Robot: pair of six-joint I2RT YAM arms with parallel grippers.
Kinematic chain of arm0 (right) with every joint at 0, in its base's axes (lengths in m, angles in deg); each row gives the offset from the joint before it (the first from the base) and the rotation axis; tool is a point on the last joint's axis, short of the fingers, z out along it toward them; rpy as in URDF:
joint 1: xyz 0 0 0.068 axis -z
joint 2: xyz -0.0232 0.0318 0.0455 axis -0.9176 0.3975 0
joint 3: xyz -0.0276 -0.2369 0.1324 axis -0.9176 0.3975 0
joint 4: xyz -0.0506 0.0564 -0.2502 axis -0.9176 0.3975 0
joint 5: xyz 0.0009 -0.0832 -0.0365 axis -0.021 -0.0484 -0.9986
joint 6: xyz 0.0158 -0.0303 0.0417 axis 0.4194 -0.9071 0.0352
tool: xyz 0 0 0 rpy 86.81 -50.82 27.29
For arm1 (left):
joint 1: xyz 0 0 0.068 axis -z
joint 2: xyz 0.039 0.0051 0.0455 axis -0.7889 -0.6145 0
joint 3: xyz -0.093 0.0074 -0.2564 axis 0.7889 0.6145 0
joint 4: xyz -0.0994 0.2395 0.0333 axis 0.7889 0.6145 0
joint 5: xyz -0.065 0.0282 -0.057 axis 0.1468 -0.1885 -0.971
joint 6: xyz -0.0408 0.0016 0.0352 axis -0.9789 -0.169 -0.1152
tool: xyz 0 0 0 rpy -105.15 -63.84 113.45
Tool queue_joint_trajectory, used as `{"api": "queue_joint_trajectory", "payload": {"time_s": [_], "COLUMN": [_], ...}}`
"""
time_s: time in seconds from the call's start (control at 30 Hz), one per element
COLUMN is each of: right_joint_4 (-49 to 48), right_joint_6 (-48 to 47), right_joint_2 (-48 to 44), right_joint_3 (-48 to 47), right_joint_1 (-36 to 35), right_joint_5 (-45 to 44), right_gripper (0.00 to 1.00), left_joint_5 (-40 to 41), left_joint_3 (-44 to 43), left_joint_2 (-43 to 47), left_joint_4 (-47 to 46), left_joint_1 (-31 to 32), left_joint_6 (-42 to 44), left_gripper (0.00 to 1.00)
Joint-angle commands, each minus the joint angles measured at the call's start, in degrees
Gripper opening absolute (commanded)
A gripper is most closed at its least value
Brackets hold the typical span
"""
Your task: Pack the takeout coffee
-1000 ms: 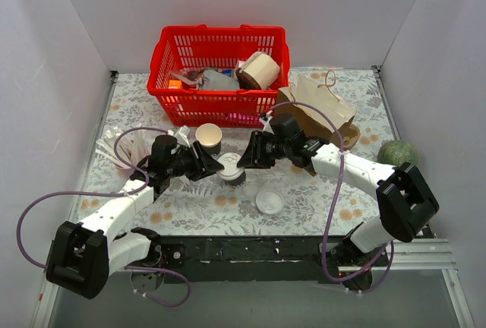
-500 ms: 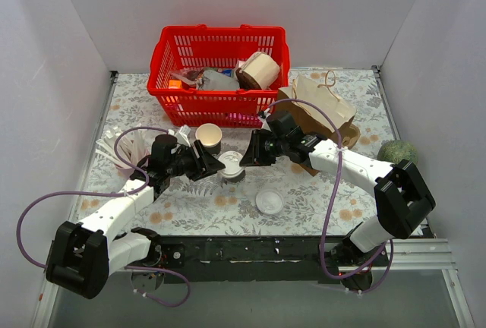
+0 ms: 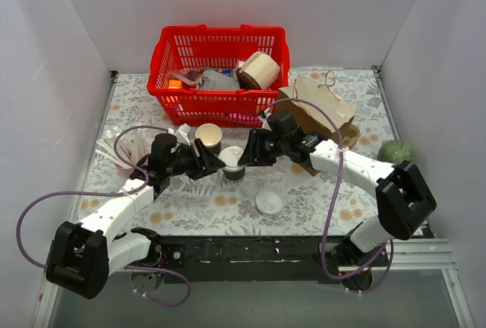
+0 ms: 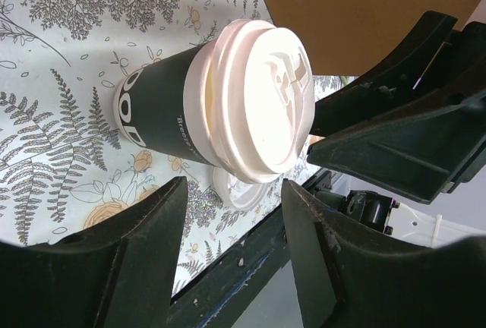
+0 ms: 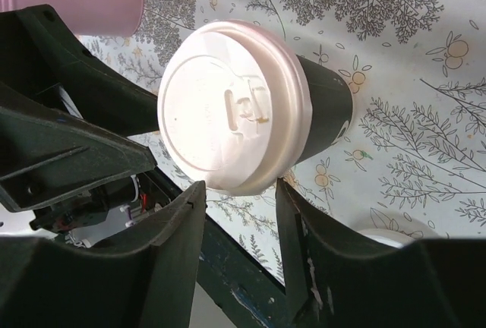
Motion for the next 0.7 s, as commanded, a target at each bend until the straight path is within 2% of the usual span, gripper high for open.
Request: {"api": "queue_joint_trajectory", "payload": {"time_s": [0.0, 0.2, 0.4, 0.67], "right_joint_4": [-1.6, -0.5, 2.6, 2.9], "right_joint_6": [-0.1, -0.3, -1.3, -2.6], "right_joint_2": [-2.8, -2.0, -3.0, -4.5], "right_joint_3": [-0.6, -1.5, -1.2, -2.3], "right_joint_1": [0.2, 0.2, 0.2, 1.3], "right_joint_5": [-0.2, -0.2, -4.3, -6.3], "right_gripper": [0.51, 0.54, 0.56, 0.57], "left_joint_5": [-0.3, 3.3, 10.1, 10.7], "left_joint_3": [-2.5, -6.3, -11.7, -16.7], "left_joint_2": [0.1, 1.0, 0.7, -4.3], "left_joint_4": [-0.6, 3.3, 11.7, 17.4], "left_joint_1": [0.1, 0.1, 0.1, 0.4], "left_joint_6": [0.0, 1.1, 3.3, 4.6], "left_gripper": [0.52, 0.52, 0.52, 0.47]}}
